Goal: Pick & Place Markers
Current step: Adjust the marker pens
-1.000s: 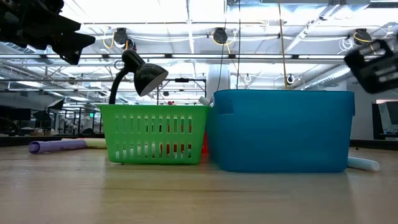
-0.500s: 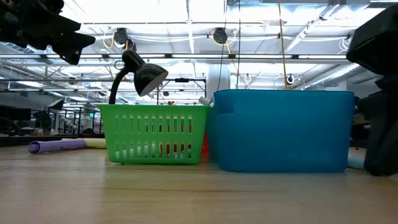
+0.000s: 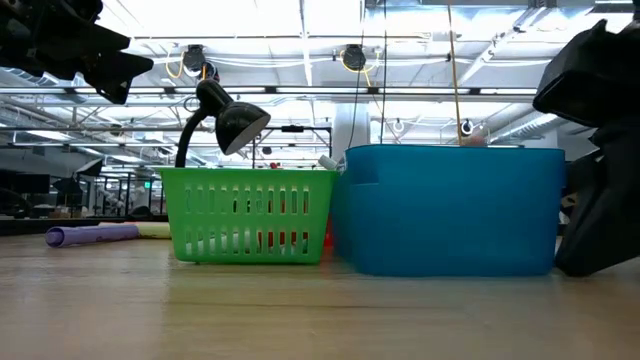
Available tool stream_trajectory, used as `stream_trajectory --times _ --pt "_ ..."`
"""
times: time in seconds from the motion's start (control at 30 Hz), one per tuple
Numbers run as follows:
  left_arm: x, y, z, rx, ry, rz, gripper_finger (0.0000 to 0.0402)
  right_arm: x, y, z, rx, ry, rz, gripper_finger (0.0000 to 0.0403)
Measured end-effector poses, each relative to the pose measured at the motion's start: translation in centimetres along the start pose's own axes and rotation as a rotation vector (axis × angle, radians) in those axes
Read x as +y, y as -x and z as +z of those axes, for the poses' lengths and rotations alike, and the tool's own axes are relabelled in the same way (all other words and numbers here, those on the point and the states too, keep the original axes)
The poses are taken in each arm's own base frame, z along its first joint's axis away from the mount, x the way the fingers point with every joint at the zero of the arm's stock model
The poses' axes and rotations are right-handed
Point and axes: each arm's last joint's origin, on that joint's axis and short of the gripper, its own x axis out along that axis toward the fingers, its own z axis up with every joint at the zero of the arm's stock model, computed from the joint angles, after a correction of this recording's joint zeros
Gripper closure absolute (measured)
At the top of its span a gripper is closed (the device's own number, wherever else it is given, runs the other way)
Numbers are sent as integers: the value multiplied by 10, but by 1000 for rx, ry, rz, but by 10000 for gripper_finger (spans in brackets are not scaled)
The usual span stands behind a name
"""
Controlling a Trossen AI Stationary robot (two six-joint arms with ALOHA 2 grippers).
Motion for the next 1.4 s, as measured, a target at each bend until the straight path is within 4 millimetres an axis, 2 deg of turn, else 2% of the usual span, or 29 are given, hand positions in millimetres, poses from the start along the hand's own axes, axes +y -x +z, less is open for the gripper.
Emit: stream_trajectory --times 0.27,0.47,0.9,1.2,1.4 --pt "0 0 0 0 0 0 204 -7 3 -3 34 -98 -71 403" --pt "0 0 0 0 0 0 204 -11 3 -7 51 -94 -126 403" --pt "0 0 0 0 0 0 204 -22 4 -4 -142 -195 -342 403" --pt "0 0 0 0 0 0 204 -39 0 6 -284 -308 -487 403" --pt "0 0 0 0 0 0 204 -53 -5 15 -281 -278 -558 403"
